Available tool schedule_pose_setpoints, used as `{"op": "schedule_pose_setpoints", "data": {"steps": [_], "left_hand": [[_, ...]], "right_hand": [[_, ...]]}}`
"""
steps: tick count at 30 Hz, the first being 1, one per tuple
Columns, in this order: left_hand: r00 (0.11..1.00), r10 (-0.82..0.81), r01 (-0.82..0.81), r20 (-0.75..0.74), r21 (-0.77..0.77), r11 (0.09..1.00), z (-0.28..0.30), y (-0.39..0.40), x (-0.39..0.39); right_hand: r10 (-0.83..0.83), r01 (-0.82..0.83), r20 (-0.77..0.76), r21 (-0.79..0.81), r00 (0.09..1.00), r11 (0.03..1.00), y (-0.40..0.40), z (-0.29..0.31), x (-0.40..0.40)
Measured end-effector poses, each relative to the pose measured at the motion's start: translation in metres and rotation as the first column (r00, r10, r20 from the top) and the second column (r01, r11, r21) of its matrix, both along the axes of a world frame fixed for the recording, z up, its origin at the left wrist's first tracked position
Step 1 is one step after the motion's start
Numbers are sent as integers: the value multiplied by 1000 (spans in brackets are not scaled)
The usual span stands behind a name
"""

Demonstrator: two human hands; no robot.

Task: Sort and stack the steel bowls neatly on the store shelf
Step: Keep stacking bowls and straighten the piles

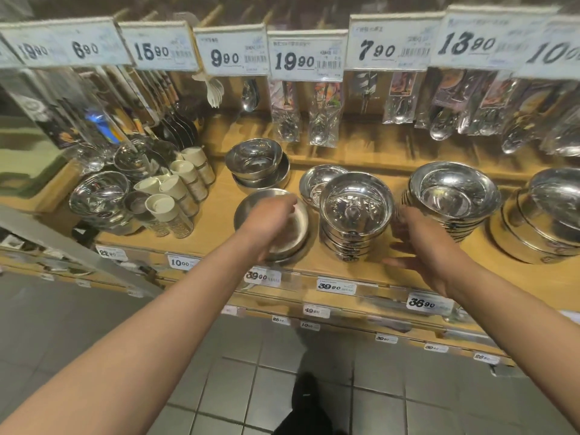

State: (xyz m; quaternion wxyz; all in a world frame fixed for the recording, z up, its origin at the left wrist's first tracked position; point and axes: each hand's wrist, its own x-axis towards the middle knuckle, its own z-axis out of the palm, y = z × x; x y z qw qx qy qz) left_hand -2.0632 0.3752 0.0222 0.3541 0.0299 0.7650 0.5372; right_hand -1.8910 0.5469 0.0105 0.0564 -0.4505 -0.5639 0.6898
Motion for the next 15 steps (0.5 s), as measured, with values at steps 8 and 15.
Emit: {"op": "schedule_pose_setpoints", "data": {"steps": [8, 15], "left_hand": [[987, 141, -147, -79, -86, 985, 6, -119, -15], [992, 93, -102, -88, -107, 989, -19, -112, -42]], "right_hand": [[186, -182, 91, -54, 978, 982, -84, 4, 18], [196, -194, 69, -33, 978, 980, -126, -19, -42]]}}
